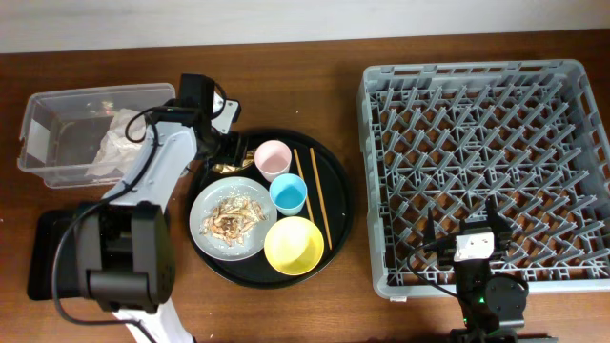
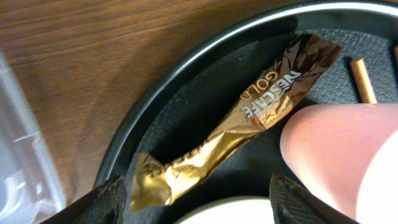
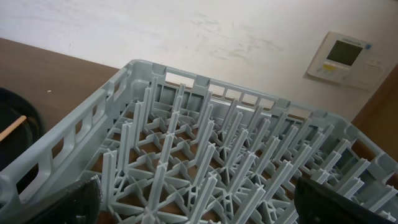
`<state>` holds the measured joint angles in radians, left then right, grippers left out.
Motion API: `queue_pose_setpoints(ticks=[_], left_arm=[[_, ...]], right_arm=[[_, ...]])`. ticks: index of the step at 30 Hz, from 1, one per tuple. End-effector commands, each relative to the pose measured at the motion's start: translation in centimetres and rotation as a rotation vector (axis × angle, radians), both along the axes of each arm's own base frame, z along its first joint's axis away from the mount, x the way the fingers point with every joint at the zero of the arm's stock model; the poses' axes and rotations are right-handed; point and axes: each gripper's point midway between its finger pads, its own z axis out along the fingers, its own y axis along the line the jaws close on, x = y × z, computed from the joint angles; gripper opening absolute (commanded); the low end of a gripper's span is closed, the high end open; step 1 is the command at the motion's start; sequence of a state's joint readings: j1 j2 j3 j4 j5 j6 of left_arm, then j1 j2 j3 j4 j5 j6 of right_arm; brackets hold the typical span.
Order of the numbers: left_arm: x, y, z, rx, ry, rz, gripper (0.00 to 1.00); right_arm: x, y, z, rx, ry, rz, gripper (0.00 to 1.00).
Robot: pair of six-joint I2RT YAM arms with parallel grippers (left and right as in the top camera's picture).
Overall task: Sort waste into correct bins and load items into the dishwasher rack
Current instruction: 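Grasp the gold Nescafé sachet with the left gripper, then carry the sachet to the clear bin and release it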
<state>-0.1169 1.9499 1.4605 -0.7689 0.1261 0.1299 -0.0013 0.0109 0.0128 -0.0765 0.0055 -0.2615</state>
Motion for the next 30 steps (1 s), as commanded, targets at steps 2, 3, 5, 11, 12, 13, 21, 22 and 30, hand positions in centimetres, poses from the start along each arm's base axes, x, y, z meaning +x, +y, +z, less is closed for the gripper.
queue_pose_setpoints(ticks=[2,3,5,11,12,13,21,22,30], left_arm=[[-0.1,0.1,-3.2,0.019,0.054,-0.042,0.73],[-0.2,0.1,-4.0,0.020,0.069,-0.043,0.73],[-0.2,0.0,-4.5,0.020,0.079,-0.043,0.73],[-0.4,0.1,-5.3,0.031,0.092,-0.077,0.57],[-0.4,0.1,-5.3,0.031,0.092,-0.077,0.56],[-0.5,0.1,-5.5,0.032,0.096,-0.078,0.56],[1.0,-0.1,-4.2,0.004,0.111,0.031,0.01],[1.6,-0.1,-2.7,-0.003,0.109,0.054,0.01],[6.3,5.7,7.9,-0.172,0.024,0.615,0.01]], right_arm=[[0.0,-0.1,-0.3,0.012,0.004,-0.005,0.98],[0.0,-0.1,-0.3,0.012,0.004,-0.005,0.99],[0.0,-0.1,-0.3,0.012,0.004,-0.005,0.99],[0.0,-0.1,-0.3,0.012,0.004,-0.005,0.99],[0.0,-0.1,-0.3,0.012,0.004,-0.005,0.99],[0.0,-0.1,-0.3,0.012,0.004,-0.005,0.99],[0.0,-0.1,-0.3,0.012,0.004,-0.005,0.99],[0.0,-0.1,-0.3,0.012,0.004,-0.005,0.99],[0.0,-0.1,-0.3,0.012,0.004,-0.005,0.99]])
